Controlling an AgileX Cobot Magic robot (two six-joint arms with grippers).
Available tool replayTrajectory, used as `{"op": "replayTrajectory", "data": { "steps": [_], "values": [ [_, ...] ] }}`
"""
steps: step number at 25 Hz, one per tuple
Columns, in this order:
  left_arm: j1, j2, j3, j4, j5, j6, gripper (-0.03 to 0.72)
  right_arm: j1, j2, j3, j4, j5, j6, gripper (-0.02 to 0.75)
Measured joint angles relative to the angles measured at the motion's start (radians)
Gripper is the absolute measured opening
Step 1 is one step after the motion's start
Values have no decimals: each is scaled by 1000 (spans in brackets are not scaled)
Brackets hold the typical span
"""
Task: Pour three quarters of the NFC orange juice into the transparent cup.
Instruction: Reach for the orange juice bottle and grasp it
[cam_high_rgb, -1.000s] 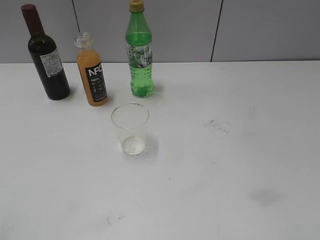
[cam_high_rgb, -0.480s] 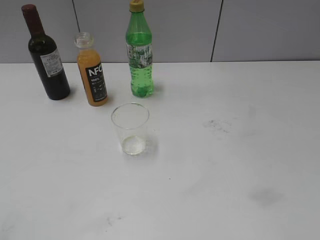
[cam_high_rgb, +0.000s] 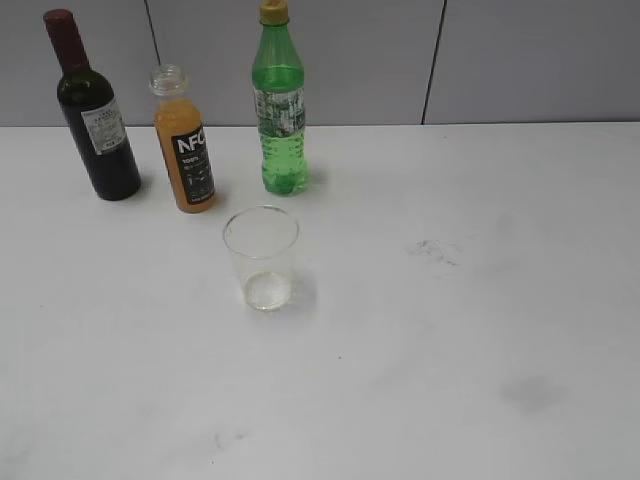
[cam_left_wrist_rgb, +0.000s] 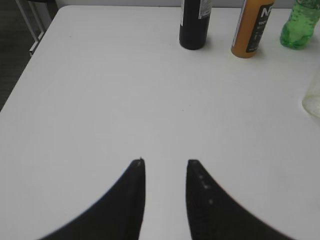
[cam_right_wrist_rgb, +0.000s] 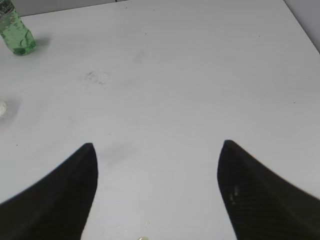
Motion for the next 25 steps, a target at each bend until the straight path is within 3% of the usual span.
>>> {"op": "replayTrajectory", "data": {
  "steps": [25],
  "values": [
    [0,0,0,0,0,0,229,0,0,0,34,-2,3,572]
  ]
}}
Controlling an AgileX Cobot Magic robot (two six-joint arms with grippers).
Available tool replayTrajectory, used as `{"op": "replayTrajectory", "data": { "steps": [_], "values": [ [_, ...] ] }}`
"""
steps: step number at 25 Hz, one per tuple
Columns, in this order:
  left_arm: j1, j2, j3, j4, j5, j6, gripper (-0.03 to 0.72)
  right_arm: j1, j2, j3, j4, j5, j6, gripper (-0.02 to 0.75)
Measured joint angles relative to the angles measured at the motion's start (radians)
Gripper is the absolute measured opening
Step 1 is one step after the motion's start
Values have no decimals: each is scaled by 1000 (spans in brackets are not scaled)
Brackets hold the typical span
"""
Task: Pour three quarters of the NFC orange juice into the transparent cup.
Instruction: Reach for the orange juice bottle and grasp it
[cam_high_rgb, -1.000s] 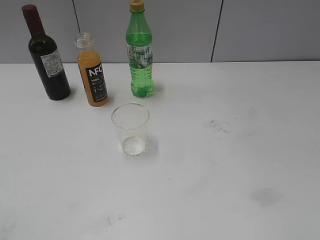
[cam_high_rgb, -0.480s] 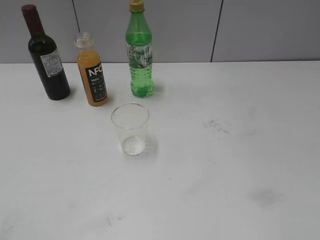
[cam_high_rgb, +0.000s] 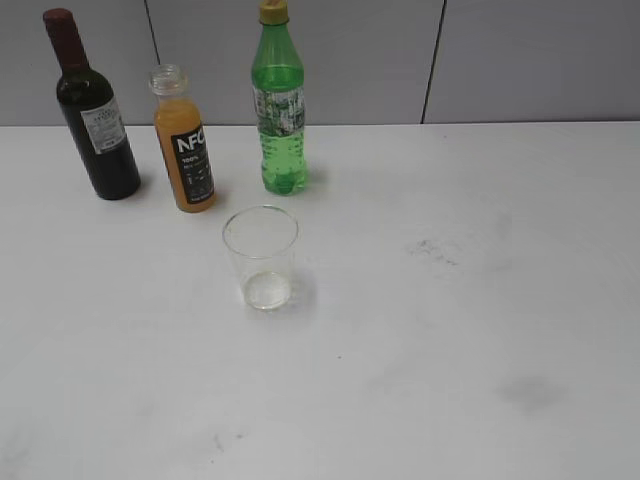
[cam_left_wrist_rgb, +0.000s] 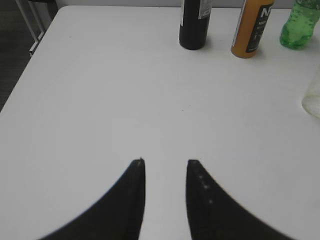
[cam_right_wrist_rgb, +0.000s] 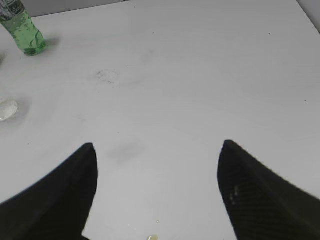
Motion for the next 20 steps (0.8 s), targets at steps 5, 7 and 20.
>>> {"op": "replayTrajectory", "data": {
  "steps": [5,7,20],
  "values": [
    [0,0,0,0,0,0,229,0,0,0,0,0,0,572],
    [0,0,0,0,0,0,229,0,0,0,0,0,0,572],
    [0,0,0,0,0,0,229,0,0,0,0,0,0,572]
  ]
}}
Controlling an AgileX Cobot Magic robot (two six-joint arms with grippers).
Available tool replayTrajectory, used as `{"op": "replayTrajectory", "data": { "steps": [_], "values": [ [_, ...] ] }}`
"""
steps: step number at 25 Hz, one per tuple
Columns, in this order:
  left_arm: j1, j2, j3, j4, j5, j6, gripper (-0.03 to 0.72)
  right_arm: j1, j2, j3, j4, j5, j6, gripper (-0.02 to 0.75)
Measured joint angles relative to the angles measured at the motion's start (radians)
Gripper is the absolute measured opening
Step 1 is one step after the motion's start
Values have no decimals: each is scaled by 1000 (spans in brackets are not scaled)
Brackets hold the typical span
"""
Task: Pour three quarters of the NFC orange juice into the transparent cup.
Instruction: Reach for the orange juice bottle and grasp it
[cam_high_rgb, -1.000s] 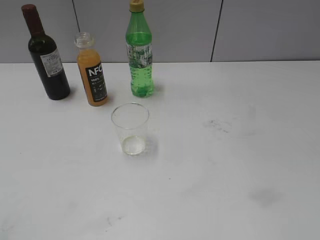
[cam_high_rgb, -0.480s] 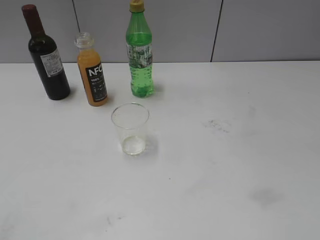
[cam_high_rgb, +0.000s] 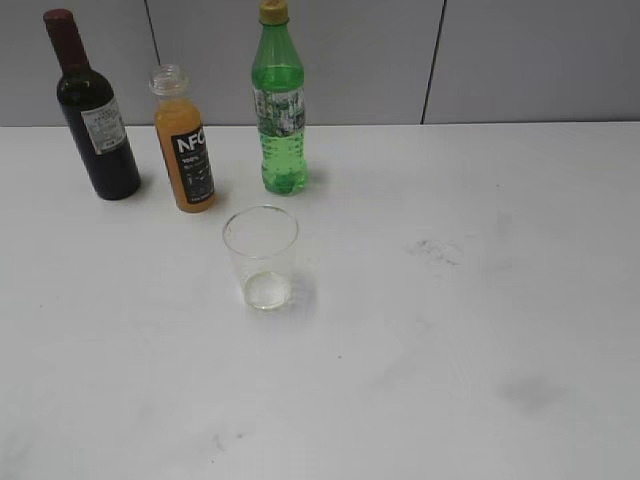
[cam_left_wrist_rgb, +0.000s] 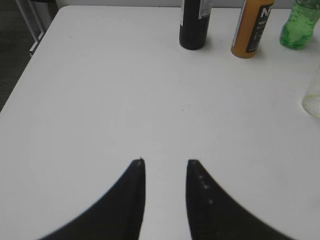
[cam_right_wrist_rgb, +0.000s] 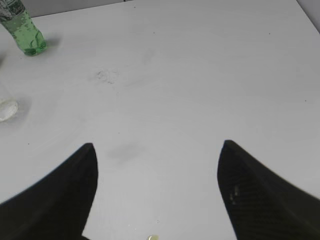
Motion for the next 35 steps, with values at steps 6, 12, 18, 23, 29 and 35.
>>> {"op": "replayTrajectory", "data": {
  "steps": [6,12,18,23,29,35],
  "values": [
    [0,0,0,0,0,0,229,0,0,0,0,0,0,572],
    [0,0,0,-2,0,0,527,0,0,0,0,-1,0,572],
    [0,25,0,-11,-8,0,670,0,0,0,0,-1,0,571],
    [0,132,-10,-34,-124,16,673,0,0,0,0,-1,0,571],
    [0,319,-10,-36,-391,34,666,0,0,0,0,-1,0,571],
    [0,539,-10,-38,-676,39,655,0,0,0,0,-1,0,571]
  ]
}}
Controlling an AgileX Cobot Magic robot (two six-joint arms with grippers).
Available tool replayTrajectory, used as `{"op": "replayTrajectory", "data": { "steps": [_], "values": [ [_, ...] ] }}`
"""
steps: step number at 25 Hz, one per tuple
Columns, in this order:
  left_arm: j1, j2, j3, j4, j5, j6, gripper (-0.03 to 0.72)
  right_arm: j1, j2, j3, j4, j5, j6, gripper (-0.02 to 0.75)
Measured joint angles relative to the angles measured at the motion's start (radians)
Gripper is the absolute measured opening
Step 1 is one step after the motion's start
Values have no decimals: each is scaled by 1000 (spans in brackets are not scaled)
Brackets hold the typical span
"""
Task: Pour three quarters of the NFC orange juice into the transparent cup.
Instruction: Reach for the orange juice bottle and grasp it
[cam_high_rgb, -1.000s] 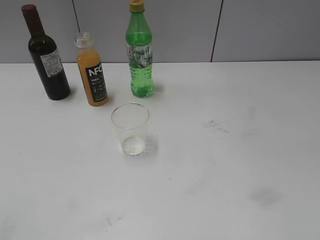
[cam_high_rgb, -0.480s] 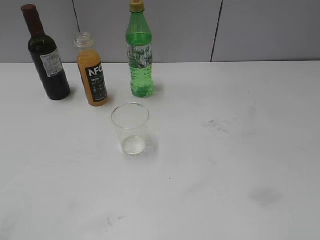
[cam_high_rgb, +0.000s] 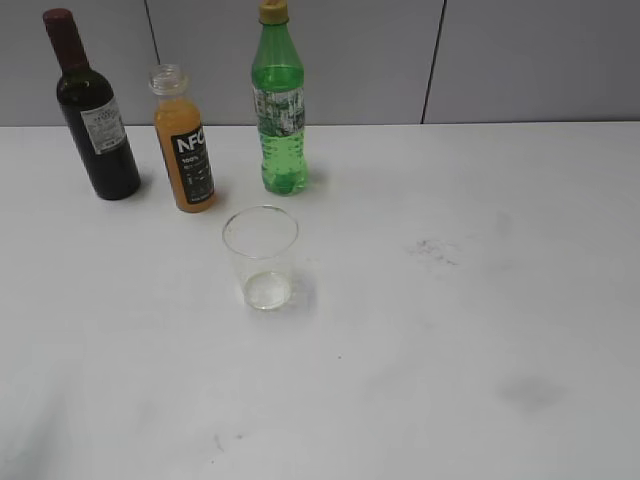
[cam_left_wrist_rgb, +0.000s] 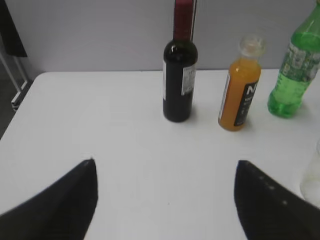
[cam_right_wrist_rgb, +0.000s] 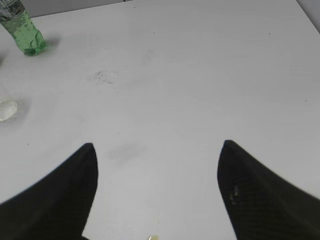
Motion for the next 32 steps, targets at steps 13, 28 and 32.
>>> {"op": "replayTrajectory", "data": {
  "steps": [13,28,32],
  "values": [
    [-127,503,0,28,-553,0,636,0,0,0,0,0,0,571],
    [-141,938,-1,142,-1024,-43,615,0,0,0,0,0,0,571],
    [-141,1030,-1,221,-1148,-50,615,0,0,0,0,0,0,571]
  ]
}}
